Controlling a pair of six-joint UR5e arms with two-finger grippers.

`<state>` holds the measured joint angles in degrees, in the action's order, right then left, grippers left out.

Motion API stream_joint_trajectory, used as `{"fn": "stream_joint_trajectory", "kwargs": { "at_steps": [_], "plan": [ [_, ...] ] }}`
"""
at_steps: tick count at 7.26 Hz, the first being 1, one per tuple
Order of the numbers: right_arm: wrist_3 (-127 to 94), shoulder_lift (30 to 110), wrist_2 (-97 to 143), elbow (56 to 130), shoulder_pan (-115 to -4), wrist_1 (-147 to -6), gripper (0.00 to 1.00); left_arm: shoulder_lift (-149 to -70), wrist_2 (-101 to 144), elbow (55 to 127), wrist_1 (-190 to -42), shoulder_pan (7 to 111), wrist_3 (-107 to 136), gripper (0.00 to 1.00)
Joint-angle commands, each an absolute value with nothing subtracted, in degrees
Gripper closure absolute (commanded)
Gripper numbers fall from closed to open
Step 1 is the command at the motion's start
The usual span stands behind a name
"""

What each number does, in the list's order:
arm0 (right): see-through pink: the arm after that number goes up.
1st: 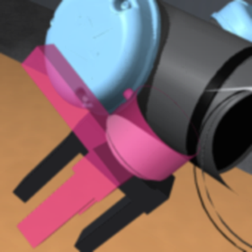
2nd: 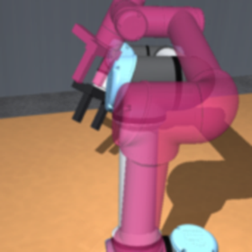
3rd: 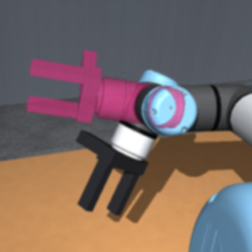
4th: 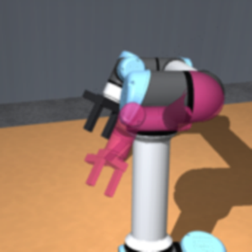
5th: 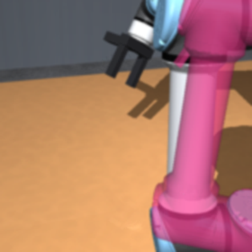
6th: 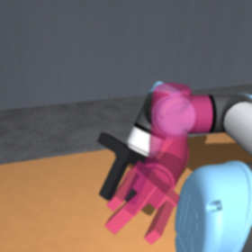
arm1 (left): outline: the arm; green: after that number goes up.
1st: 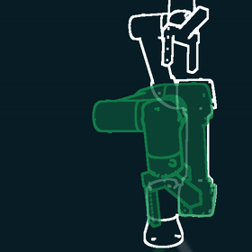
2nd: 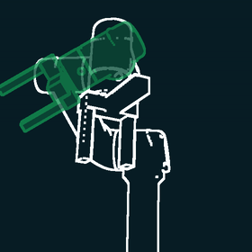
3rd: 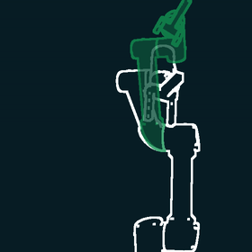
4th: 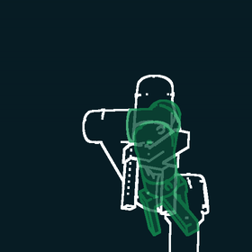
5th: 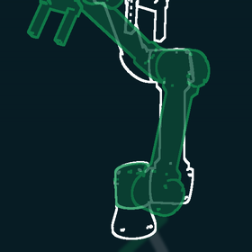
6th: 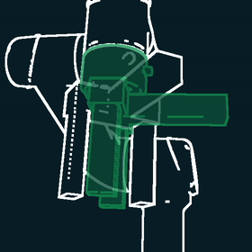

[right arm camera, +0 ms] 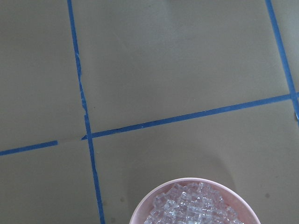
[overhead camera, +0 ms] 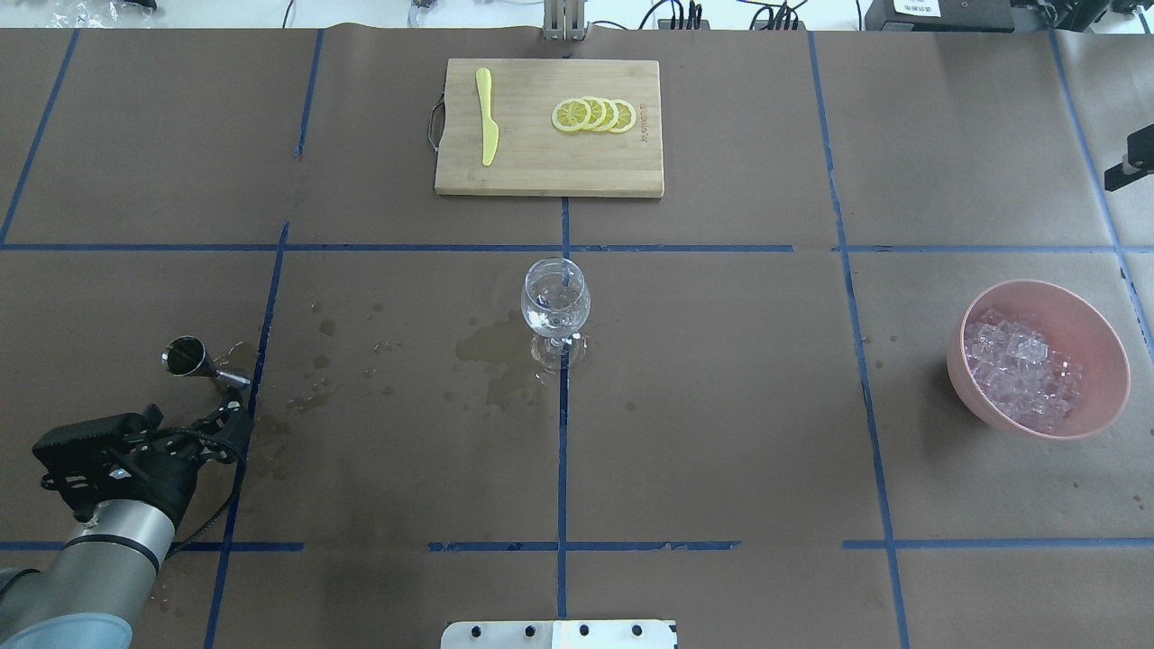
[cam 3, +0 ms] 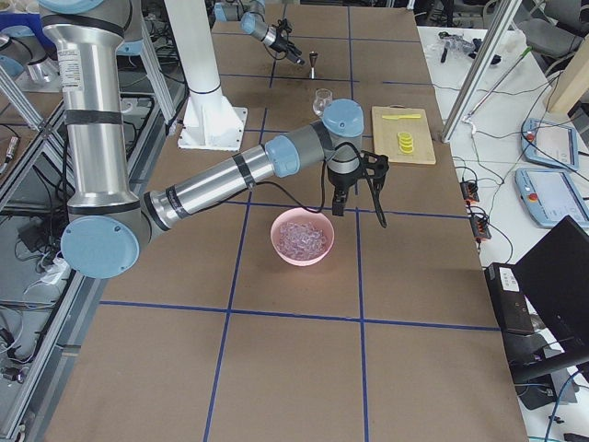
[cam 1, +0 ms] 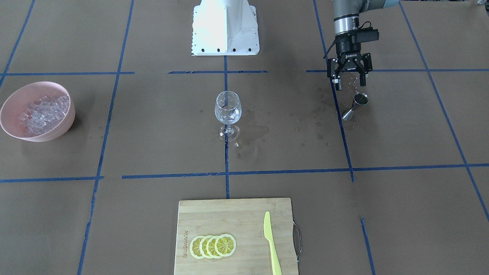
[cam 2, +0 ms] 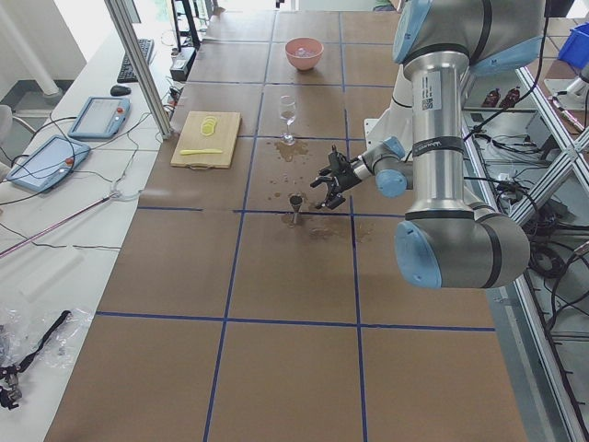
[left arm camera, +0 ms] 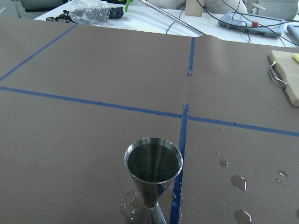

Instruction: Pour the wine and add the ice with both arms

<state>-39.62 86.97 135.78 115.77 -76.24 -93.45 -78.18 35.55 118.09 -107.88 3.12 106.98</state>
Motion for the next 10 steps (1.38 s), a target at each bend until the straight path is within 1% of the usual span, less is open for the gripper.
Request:
{"fn": "stream_joint_trajectory", "kwargs": {
  "at_steps": [1,4,6,8,9,10],
  "plan": [
    [-45.15,86.75,133.78,118.55,-71.47,-94.04,0.0,-80.41,30.43,113.05,-107.67,3.08,109.33,0.0],
    [-47.64,86.75,131.84,119.36,-69.35,-93.96,0.0,-85.41,26.81,106.19,-107.58,3.25,109.51,0.01],
    [-48.68,86.66,131.84,119.44,-68.38,-93.69,0.0,-85.52,26.63,105.82,-107.67,4.39,109.51,0.01],
    [-50.44,86.66,131.84,120.23,-67.07,-93.6,0.0,-85.26,26.63,105.12,-107.58,5.88,109.51,0.09],
    [-51.23,86.66,131.84,120.58,-66.45,-93.6,0.0,-85.34,26.63,104.33,-107.58,6.58,109.6,0.11],
    [-51.24,86.66,131.75,120.59,-66.27,-93.6,0.0,-85.25,26.63,104.15,-107.58,6.68,109.86,0.17]
  ]
}}
